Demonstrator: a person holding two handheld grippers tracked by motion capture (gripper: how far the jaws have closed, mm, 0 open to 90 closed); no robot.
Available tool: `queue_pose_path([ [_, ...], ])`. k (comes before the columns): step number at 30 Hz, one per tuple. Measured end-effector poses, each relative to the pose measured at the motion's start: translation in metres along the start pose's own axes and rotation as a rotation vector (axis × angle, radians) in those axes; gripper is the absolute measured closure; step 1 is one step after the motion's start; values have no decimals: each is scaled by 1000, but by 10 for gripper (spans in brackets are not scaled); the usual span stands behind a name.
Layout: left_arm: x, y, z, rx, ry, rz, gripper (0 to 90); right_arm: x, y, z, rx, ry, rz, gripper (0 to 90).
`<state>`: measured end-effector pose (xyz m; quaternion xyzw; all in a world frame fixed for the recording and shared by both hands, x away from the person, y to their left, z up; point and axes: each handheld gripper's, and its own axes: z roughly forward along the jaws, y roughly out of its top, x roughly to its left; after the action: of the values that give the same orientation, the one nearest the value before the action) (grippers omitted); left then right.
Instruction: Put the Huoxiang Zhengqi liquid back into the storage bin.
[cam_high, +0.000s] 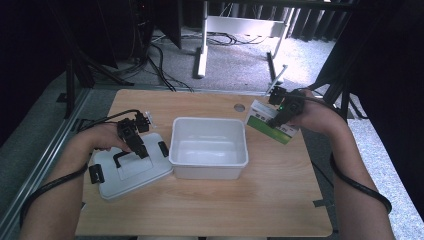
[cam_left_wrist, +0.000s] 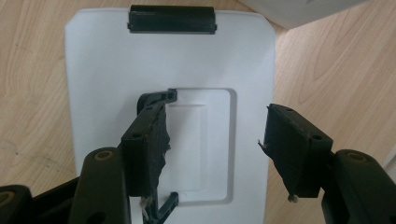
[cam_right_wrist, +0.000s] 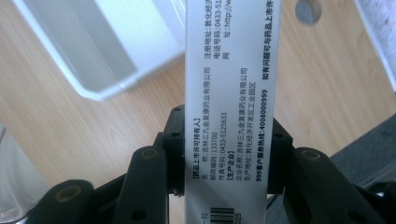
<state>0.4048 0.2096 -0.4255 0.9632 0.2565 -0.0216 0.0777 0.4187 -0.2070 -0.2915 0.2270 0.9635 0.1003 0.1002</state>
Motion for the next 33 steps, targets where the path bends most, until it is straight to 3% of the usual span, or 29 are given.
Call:
queue_pose_path([
  [13, 0, -3, 1, 6, -6, -8, 400, 48, 55, -7, -8, 48, -209, 625],
  [23, -2, -2, 0, 4, -3, 0, 400, 73, 82, 5, -26, 92, -319, 625],
  [33, -1, -4, 0, 5, -7, -3, 400, 89, 101, 29, -18, 112, -384, 624],
])
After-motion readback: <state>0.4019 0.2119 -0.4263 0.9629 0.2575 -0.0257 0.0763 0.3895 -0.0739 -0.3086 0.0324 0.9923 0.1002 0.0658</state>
